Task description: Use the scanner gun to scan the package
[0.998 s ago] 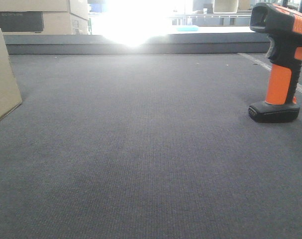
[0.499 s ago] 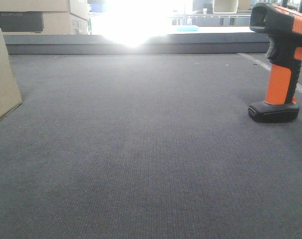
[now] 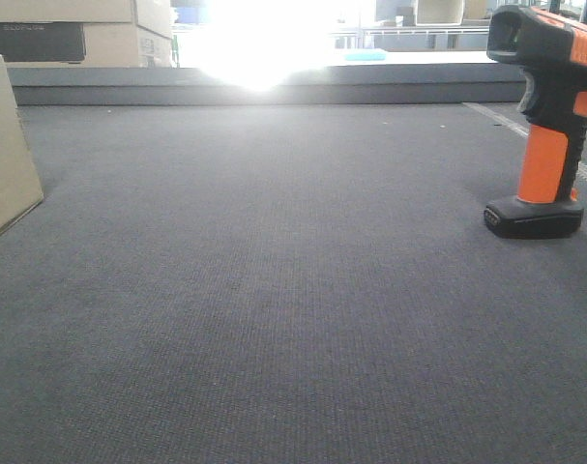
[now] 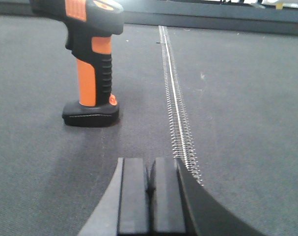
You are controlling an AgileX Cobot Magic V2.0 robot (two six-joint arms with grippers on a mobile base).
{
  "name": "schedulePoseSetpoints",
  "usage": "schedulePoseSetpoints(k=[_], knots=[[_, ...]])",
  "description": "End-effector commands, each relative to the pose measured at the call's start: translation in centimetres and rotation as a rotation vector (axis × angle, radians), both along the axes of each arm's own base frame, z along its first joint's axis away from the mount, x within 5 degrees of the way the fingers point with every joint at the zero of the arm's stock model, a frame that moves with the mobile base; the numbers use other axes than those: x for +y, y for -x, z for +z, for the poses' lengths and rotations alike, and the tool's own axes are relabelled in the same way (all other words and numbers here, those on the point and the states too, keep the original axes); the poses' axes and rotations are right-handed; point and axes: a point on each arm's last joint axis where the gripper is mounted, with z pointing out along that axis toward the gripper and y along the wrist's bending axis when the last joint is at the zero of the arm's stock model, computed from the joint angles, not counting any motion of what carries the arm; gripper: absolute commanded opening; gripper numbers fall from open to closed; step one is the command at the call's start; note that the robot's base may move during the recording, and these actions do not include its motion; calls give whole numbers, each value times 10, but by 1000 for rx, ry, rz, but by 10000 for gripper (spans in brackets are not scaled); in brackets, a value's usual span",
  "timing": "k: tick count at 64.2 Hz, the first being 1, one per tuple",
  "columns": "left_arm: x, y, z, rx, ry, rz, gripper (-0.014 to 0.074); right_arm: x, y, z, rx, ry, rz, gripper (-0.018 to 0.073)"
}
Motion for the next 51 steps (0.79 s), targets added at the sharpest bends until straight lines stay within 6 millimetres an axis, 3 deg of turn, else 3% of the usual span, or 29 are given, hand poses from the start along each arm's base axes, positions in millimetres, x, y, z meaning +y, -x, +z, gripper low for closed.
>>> schedulePoseSetpoints(k=[1, 51], knots=[[0, 1, 3, -24, 9, 0, -111, -1, 0, 2, -23, 41, -7, -154], [0, 1, 3, -24, 9, 0, -111, 1, 0, 2, -38, -67, 1, -154]])
